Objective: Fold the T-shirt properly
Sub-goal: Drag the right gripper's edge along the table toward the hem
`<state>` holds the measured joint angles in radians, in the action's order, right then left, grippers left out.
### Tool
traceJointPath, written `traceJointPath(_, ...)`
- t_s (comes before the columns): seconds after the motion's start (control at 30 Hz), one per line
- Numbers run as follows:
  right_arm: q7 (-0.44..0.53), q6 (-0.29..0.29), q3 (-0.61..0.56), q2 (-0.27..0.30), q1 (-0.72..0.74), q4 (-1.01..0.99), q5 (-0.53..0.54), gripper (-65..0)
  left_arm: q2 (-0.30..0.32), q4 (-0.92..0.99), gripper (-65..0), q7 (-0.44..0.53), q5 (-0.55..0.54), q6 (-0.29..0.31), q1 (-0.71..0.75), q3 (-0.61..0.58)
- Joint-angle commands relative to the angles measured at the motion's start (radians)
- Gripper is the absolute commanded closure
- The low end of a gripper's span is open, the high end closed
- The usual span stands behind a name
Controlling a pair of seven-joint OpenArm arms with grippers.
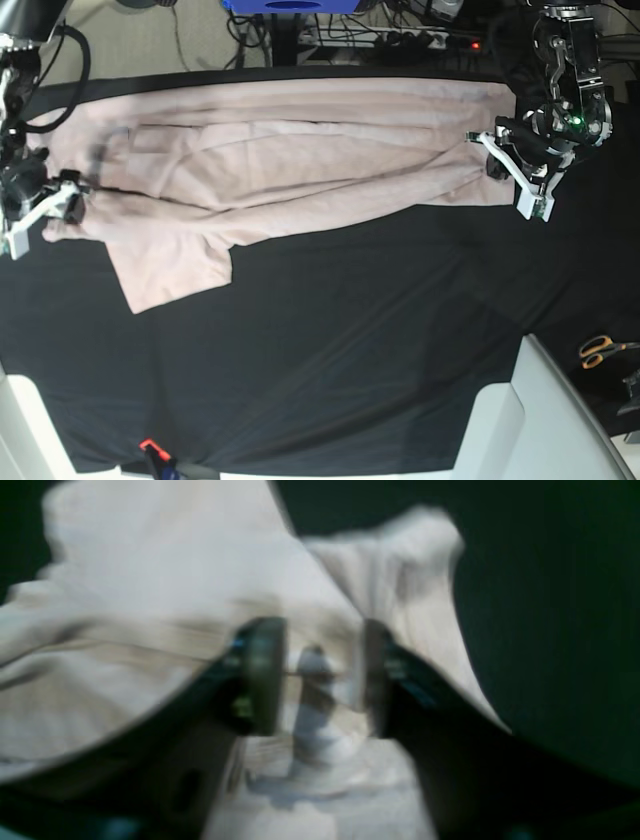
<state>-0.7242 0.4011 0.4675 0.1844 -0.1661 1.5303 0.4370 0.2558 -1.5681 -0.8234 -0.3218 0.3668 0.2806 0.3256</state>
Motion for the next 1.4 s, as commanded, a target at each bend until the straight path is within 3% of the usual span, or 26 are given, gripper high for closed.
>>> traceJointPath(0.0,0.021,-0.031,0.006,0.01,0.003,0.054,0.006,-33.0,0.012,-0.015,0.0,0.016,-0.009,-0.002,-0.005,0.007)
traceJointPath(0.07,0.024,-0.1,0.0,0.008,0.003,0.123,0.006,-37.7,0.013,-0.015,0.0,0.016,-0.009,-0.002,-0.004,0.007)
traceJointPath(0.1,0.024,-0.104,-0.006,0.013,0.013,0.131,0.006,-39.0,0.013,-0.015,0.0,0.016,-0.009,-0.002,-0.002,0.007)
traceJointPath(0.2,0.016,-0.052,-0.083,0.053,0.141,0.039,0.004,-41.0,0.013,-0.015,0.0,0.016,-0.009,-0.002,-0.002,0.007)
traceJointPath(0.33,0.042,-0.011,-0.264,0.139,0.379,-0.33,0.004,-40.5,0.01,-0.015,0.0,0.016,-0.009,-0.002,-0.001,0.007)
traceJointPath(0.53,0.321,-0.006,-0.493,0.185,0.604,-0.839,0.004,-40.7,0.013,-0.015,0.0,0.016,-0.009,-0.002,-0.001,0.008)
traceJointPath(0.73,0.496,-0.006,-0.674,0.162,0.696,-1.128,0.006,-41.1,0.015,-0.013,0.0,0.016,-0.009,-0.002,-0.004,0.008)
traceJointPath(1.13,0.496,-0.006,-0.7,0.108,0.695,-1.128,0.006,-39.5,0.013,0.031,0.0,0.016,-0.009,-0.002,-0.008,0.008)
traceJointPath(1.23,0.489,-0.006,-0.701,0.096,0.684,-1.128,0.006,-27.0,0.013,0.028,0.0,0.016,-0.009,-0.002,-0.01,0.008)
traceJointPath(1.33,0.476,-0.006,-0.701,0.094,0.686,-1.124,0.006,-2.9,0.012,0.033,0.0,0.016,-0.009,-0.002,-0.022,0.008)
traceJointPath(1.37,0.475,-0.006,-0.701,0.094,0.687,-1.124,0.006,0.0,0.012,0.034,0.0,0.016,-0.009,-0.002,-0.022,0.008)
